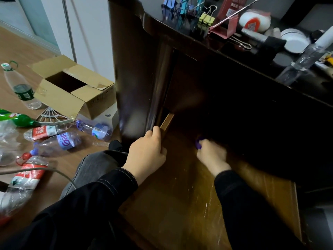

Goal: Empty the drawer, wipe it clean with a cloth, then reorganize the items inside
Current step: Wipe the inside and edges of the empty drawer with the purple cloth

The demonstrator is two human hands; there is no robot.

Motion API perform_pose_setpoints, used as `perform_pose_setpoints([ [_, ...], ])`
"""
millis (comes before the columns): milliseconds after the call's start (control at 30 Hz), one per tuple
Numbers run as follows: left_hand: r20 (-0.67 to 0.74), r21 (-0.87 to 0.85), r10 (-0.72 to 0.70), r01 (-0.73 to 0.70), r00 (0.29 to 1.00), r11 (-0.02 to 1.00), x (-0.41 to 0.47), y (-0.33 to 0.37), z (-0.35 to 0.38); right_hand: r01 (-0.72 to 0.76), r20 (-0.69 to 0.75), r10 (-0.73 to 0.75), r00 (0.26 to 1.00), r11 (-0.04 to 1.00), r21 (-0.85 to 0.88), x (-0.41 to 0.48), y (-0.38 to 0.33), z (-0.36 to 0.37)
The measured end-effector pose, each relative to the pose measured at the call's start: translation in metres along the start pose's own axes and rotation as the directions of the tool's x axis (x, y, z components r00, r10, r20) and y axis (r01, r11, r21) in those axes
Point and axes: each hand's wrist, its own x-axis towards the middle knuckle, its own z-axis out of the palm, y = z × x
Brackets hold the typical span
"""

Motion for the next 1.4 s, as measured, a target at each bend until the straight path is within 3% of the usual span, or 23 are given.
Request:
perform_pose_setpoints([
  [100,-0.002,-0.002,-0.008,0.008,1.000,1.000,-0.001,0.001,-0.002,-0.041,0.063,0.034,0.997,0.993,0.107,0.023,0.000,-0.002],
  [167,-0.010,-0.001,-0.011,0.011,1.000,1.000,-0.002,0.001,-0.002,0.020,0.026,-0.022,0.999,0.997,0.069,0.017,0.000,0.000],
  [267,-0.017,0.004,-0.005,0.005,1.000,1.000,-0.002,-0.001,0.001,0.232,-0.053,-0.230,0.972,0.972,0.023,-0.018,0.004,0.015],
  [333,-0.029,0.009,0.004,-0.004,1.000,1.000,-0.001,-0.002,0.004,0.405,0.002,-0.405,0.914,0.914,-0.012,-0.050,0.003,0.029],
  [400,-0.035,0.027,0.012,-0.011,0.999,1.000,0.000,-0.001,0.004,0.488,0.039,-0.487,0.872,0.872,-0.019,-0.061,0.004,0.035],
  [633,-0.009,-0.003,0.009,-0.009,1.000,1.000,-0.002,0.000,-0.001,0.335,-0.003,-0.336,0.942,0.939,-0.081,-0.004,0.003,0.000],
  [733,0.001,-0.005,0.004,-0.004,1.000,1.000,-0.002,0.000,-0.003,0.400,-0.007,-0.401,0.916,0.914,-0.072,-0.015,-0.005,0.002],
  [867,0.009,0.007,0.013,-0.013,1.000,1.000,0.000,0.001,-0.002,0.613,0.112,-0.605,0.788,0.789,-0.049,-0.054,-0.005,0.031],
  [933,0.004,0.014,0.019,-0.019,1.000,1.000,0.000,0.002,-0.002,0.595,0.110,-0.590,0.800,0.803,-0.023,-0.053,-0.003,0.034],
  [1100,0.037,0.003,0.003,-0.003,0.999,1.000,-0.001,0.001,-0.005,0.400,-0.014,-0.400,0.916,0.914,0.067,-0.021,-0.004,0.014],
  [1333,0.028,0.020,-0.001,0.000,1.000,1.000,-0.001,0.003,-0.004,0.582,0.038,-0.582,0.813,0.813,-0.016,-0.067,-0.016,0.034],
  [1400,0.042,0.015,-0.006,0.005,0.999,1.000,-0.001,0.003,-0.004,0.559,0.024,-0.559,0.829,0.829,0.015,-0.061,-0.012,0.035],
])
